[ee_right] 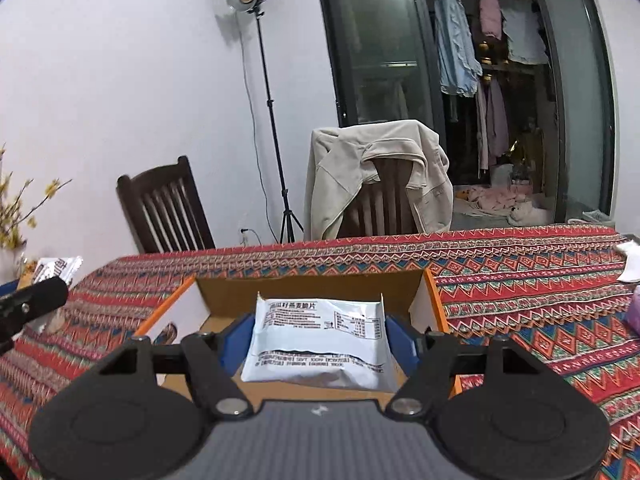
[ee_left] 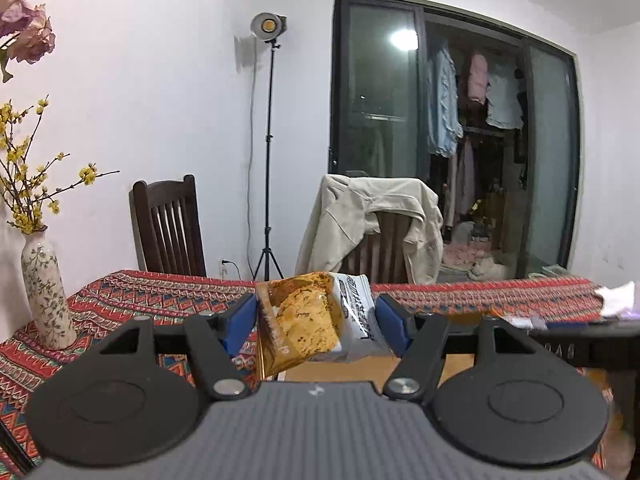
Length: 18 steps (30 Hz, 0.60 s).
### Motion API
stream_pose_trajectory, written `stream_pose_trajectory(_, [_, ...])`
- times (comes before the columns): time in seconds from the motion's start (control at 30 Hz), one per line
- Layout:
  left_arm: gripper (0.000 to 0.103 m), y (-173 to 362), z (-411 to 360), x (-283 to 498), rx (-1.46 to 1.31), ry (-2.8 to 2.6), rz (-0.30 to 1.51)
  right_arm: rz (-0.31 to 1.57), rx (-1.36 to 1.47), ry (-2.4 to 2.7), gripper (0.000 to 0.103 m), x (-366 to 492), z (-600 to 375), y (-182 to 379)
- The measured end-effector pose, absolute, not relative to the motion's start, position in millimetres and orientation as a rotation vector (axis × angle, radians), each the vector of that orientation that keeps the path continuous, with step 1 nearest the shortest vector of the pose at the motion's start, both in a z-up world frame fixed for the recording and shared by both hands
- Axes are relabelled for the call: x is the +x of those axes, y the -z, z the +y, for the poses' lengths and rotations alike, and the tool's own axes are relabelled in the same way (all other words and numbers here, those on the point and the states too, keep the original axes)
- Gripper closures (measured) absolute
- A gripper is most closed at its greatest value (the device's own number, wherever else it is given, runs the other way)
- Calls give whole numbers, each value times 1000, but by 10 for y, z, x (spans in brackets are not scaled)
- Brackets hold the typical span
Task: Organize snacks
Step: 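Carry both packets over the orange box and open both grippers to drop them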
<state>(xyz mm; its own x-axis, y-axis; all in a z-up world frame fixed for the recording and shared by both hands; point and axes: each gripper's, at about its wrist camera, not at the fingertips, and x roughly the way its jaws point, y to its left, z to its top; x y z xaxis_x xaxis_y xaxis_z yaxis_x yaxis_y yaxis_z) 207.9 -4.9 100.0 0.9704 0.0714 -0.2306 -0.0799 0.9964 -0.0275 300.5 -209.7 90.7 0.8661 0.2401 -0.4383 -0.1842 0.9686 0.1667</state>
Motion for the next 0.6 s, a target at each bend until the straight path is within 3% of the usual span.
stream_pose_trajectory(0.53, [36, -585, 72, 2793, -33, -134, 336, 540, 128, -255, 30, 3340, -2045, -477])
stream_pose_trajectory(0.6, [31, -537, 71, 2817, -26, -115, 353, 550, 117, -254, 28, 3344, -2053, -454])
